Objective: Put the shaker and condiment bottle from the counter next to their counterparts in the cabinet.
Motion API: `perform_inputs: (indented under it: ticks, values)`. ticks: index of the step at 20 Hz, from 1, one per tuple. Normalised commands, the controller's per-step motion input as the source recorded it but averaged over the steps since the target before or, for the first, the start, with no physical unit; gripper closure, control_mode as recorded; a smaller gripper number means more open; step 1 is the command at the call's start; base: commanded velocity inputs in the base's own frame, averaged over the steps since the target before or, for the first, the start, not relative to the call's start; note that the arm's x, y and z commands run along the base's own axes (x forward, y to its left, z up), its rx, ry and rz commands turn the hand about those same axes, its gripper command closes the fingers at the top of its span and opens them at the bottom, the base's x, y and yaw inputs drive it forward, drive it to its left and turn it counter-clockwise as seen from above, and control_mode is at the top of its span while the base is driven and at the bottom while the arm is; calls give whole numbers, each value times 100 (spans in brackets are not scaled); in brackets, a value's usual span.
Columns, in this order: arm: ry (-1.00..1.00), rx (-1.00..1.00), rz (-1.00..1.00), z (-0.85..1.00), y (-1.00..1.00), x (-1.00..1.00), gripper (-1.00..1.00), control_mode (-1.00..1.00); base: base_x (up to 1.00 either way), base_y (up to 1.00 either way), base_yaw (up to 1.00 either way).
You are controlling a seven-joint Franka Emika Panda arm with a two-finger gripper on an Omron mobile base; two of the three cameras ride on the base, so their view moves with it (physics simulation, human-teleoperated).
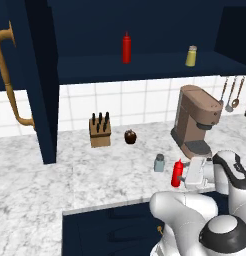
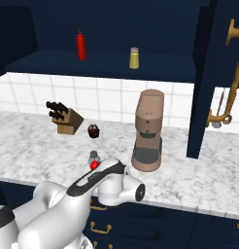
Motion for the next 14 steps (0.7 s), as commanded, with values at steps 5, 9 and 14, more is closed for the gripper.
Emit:
perform_inputs:
  ticks: [5,9,14]
  values:
    - [0,0,0,-10,18,0,-100,-100,0,0,0]
    - [0,0,0,-3,27,0,-100,-100,0,0,0]
    - [3,0,0,-3,28,0,-100,-100,0,0,0]
